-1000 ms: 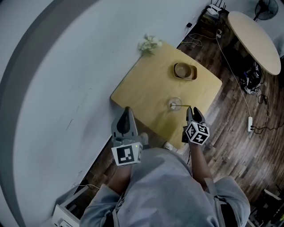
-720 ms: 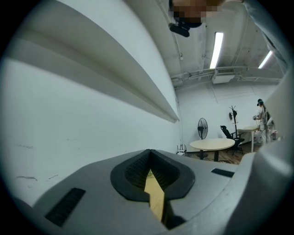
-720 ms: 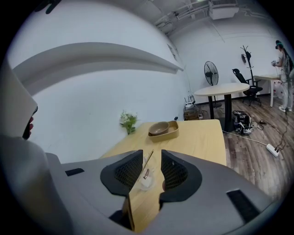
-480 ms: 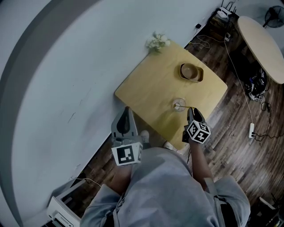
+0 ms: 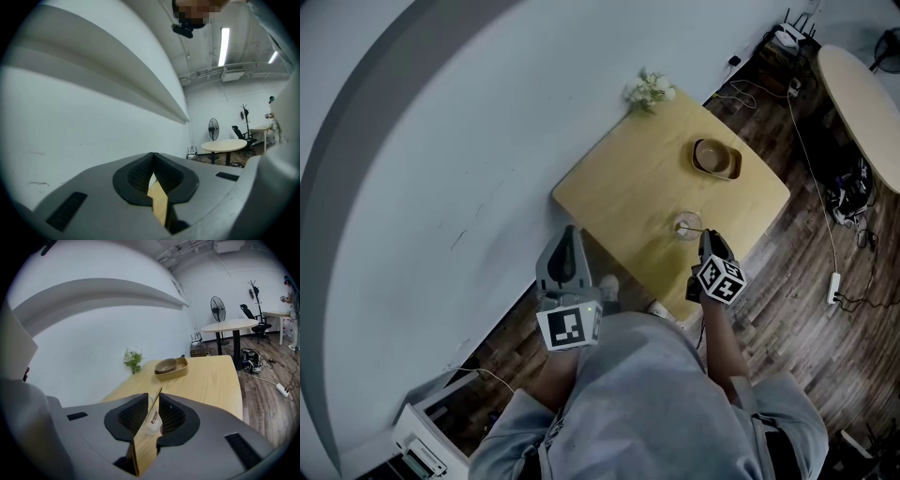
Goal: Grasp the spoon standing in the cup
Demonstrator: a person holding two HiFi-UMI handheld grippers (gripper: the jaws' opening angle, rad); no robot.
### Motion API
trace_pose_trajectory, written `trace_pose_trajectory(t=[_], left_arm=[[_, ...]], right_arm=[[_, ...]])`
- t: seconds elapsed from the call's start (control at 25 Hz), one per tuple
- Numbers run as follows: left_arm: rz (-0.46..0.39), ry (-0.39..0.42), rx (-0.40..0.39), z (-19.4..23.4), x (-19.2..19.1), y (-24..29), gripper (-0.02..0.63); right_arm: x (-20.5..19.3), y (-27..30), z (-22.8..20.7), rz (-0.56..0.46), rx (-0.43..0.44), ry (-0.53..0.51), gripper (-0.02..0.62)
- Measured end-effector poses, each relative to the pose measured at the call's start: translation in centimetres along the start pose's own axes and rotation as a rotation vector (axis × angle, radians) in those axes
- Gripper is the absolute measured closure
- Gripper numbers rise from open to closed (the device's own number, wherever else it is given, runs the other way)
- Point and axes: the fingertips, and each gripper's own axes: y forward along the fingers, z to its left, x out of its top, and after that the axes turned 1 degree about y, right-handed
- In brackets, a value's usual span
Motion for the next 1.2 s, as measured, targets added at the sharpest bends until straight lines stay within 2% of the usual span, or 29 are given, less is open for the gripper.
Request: trace_pose_trajectory(t=[0.44,1.2], left_arm=[[0.004,0.0,0.001,0.9,-0.3,0.3,0.604],[-0.016,-0.021,-0.101,-0.2,0.0,0.8,0.604]], right_arm=[[1.1,0.0,0.3,-0.058,-0.019,0.017,0.59],[4.6,-4.1,3.6,-0.185,0.001,-0.075,0.591]])
